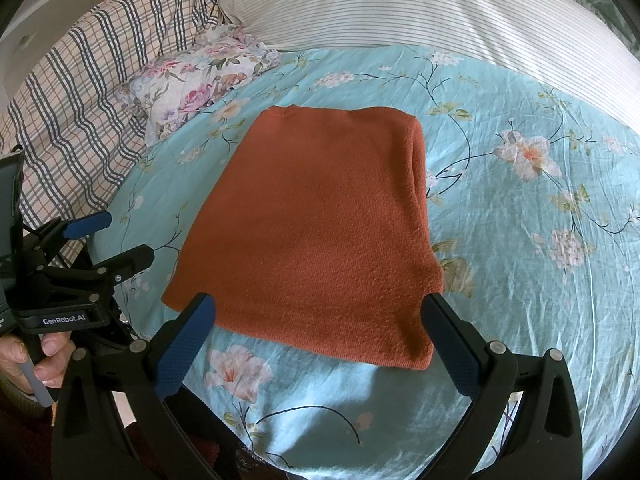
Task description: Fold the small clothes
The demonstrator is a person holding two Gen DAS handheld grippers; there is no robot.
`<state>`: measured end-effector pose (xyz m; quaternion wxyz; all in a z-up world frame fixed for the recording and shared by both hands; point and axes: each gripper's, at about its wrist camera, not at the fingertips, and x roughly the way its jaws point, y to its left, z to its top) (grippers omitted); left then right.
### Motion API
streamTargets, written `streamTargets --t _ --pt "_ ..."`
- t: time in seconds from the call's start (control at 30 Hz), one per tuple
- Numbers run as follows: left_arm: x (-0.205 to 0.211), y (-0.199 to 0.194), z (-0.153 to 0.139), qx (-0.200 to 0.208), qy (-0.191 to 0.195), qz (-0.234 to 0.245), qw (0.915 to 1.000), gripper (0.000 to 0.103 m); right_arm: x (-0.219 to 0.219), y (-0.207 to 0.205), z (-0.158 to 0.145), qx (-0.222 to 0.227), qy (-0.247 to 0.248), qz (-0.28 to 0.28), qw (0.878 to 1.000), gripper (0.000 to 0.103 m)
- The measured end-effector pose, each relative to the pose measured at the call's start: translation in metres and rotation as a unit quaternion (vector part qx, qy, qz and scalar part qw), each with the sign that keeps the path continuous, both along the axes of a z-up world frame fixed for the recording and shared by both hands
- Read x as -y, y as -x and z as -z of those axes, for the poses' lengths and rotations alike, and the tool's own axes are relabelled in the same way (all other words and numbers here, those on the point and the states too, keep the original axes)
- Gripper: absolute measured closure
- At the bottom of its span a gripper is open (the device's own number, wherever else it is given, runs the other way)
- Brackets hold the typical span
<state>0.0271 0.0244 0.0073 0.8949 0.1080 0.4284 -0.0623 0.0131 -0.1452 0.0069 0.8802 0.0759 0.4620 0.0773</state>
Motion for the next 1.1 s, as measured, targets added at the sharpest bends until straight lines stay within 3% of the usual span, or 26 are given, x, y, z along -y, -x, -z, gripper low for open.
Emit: streamTargets --t 0.83,1.1 --pt "0.004 -0.009 0.003 -0.002 -0.003 0.002 1.0000 0.005 -0.001 -0.003 0.000 -0.001 0.000 0.002 1.000 0.001" --pt "0.005 -0.027 0.001 0.003 -0.005 0.007 1.0000 0.005 0.010 -0.027 0.002 -0.003 -0.009 0.002 1.000 0.001"
